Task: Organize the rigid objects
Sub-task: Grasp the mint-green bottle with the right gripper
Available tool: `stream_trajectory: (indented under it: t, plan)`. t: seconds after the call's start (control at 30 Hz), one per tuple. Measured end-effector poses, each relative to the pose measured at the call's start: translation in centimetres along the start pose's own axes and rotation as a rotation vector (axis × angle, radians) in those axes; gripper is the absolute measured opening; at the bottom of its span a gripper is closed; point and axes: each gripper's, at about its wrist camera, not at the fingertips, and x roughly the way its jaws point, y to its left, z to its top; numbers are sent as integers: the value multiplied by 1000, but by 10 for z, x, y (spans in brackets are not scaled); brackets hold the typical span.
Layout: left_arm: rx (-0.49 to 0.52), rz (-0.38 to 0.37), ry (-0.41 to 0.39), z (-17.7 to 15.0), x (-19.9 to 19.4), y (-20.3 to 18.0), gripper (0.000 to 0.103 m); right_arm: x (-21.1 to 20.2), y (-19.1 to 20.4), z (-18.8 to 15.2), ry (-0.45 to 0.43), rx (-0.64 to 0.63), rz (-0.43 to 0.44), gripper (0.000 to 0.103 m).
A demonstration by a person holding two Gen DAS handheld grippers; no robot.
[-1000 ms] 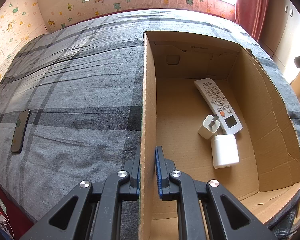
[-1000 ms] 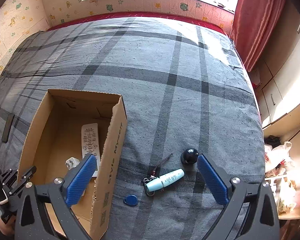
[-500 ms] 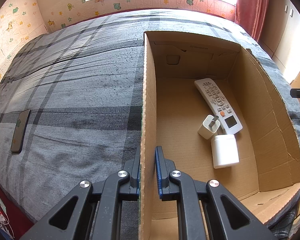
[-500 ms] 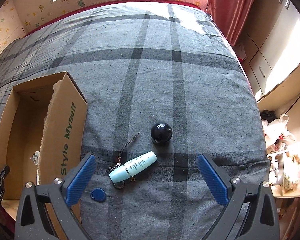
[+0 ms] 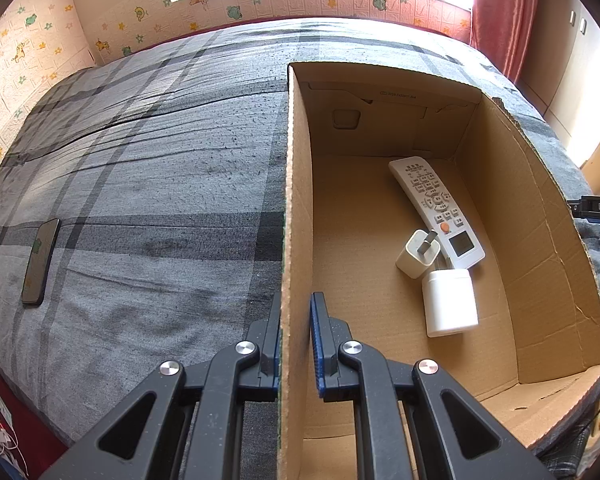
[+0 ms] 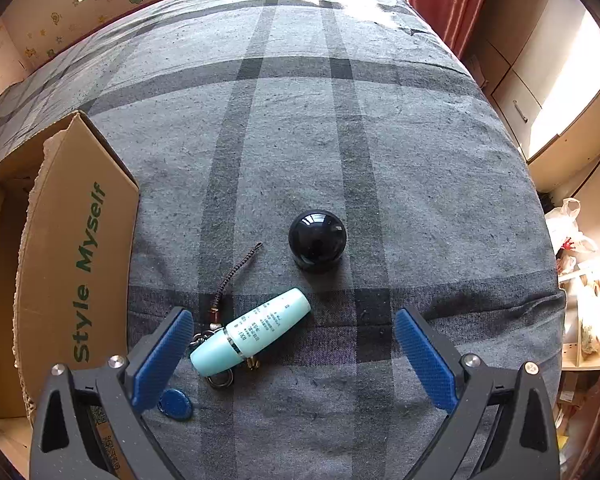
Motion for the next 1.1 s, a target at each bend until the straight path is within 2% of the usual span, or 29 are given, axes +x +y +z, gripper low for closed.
stream_trajectory:
  t: [0.23,0.43,0.53,0.6,0.7,1.1]
  plan:
    - [-1,-1,0,0,0,0,12,16,4,1,42,39,25,102]
    - [-1,-1,0,0,0,0,12,30,11,-2,80,47,41,88]
    - [-1,-1,0,0,0,0,12,35,14,-5,106,50,54,60]
    - [-2,-1,0,0,0,0,12,36,15,-7,105,52,72,37]
    - [-2,-1,0,0,0,0,12,32,16,-9,93,39,54,29]
    - [0,-1,0,0,-1,1,12,8,17,-8,53,12,59,27]
